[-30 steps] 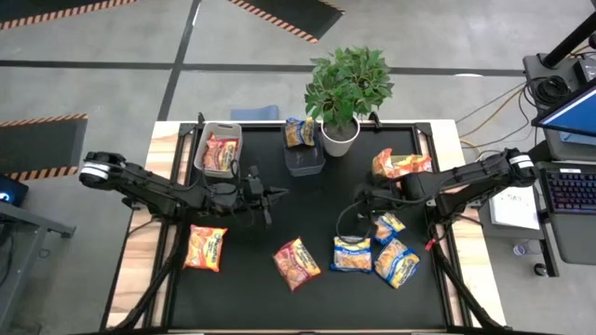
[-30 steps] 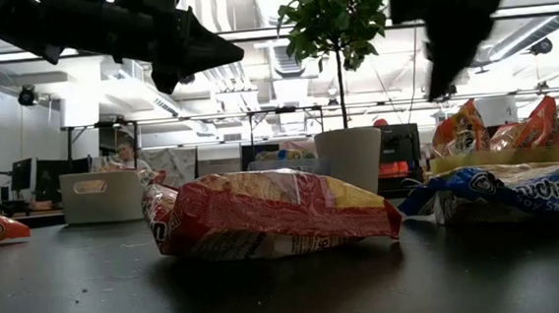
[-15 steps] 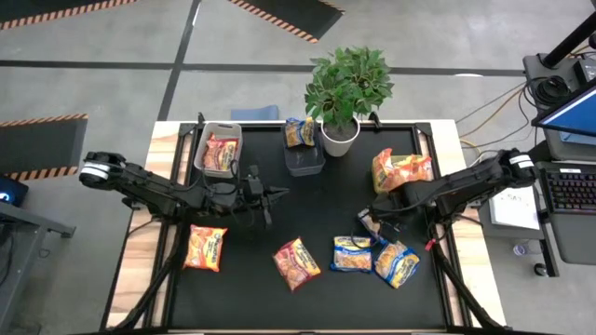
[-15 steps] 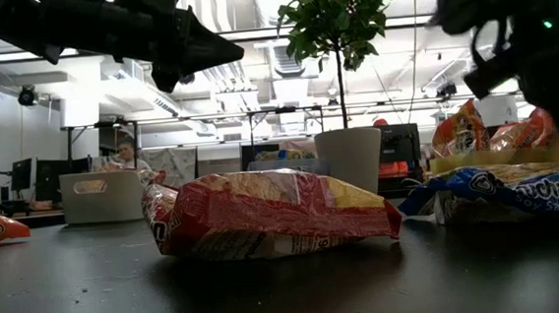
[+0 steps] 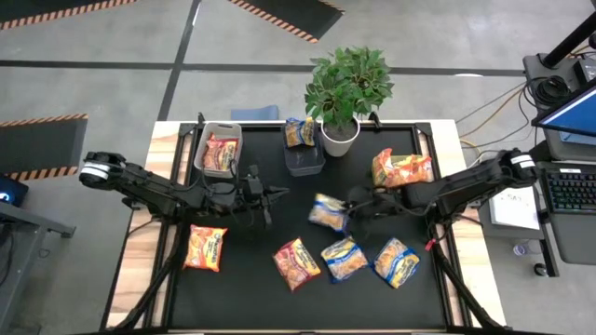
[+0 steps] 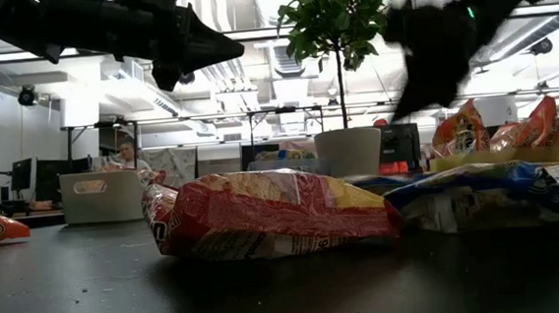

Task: Sort Maruchan noodles
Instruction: Put the blue noodle pack into the black bin

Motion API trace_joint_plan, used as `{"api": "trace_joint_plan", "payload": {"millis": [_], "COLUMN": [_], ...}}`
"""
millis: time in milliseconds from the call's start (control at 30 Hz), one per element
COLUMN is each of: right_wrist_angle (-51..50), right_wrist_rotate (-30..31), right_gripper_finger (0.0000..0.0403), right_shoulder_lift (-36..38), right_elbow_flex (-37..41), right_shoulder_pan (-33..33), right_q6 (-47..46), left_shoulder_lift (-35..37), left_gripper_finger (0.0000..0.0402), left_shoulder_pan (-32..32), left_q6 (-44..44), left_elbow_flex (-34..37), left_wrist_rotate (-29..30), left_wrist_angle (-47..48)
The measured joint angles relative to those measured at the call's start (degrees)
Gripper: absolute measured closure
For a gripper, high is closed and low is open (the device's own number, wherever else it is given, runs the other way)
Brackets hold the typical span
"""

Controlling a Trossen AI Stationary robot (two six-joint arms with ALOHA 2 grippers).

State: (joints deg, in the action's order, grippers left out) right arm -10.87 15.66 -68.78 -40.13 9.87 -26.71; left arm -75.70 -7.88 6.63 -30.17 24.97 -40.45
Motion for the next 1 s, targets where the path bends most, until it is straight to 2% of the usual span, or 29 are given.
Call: {"api": "trace_joint_plan", "payload": {"millis": [100, 233, 400, 633, 833, 1000], "right_wrist_angle": [7.9, 8.9, 6.3, 3.7, 3.4, 3.0], "right_wrist_rotate": [-4.3, -5.0, -5.1, -0.7, -5.2, -6.6], "right_gripper_finger": [0.0340, 0.0340, 0.0340, 0.0331, 0.0282, 0.0213], "right_shoulder_lift": [1.2, 2.1, 1.0, -2.6, -4.2, -4.2], "right_elbow_flex": [-1.0, -1.6, -1.0, -0.4, -0.4, -0.4], "right_shoulder_pan": [0.0, -0.2, -0.1, -0.9, -4.1, -6.6], "right_q6": [8.2, 9.8, 5.2, -5.1, -13.2, -17.0], "left_shoulder_lift": [0.0, 0.0, -2.1, -11.6, -21.2, -28.1], "left_gripper_finger": [0.0402, 0.0402, 0.0402, 0.0402, 0.0402, 0.0402], "left_shoulder_pan": [0.0, 0.0, 0.0, -0.1, 0.0, 0.0], "left_q6": [0.0, 0.1, 1.4, 4.7, 2.9, 1.0], "left_elbow_flex": [0.0, 0.0, 0.0, 0.0, -0.8, -5.5], "left_wrist_rotate": [0.0, 0.0, -0.1, -0.7, -5.0, -6.8], "left_wrist_angle": [0.0, 0.7, 1.3, -3.0, -12.9, -13.7]}}
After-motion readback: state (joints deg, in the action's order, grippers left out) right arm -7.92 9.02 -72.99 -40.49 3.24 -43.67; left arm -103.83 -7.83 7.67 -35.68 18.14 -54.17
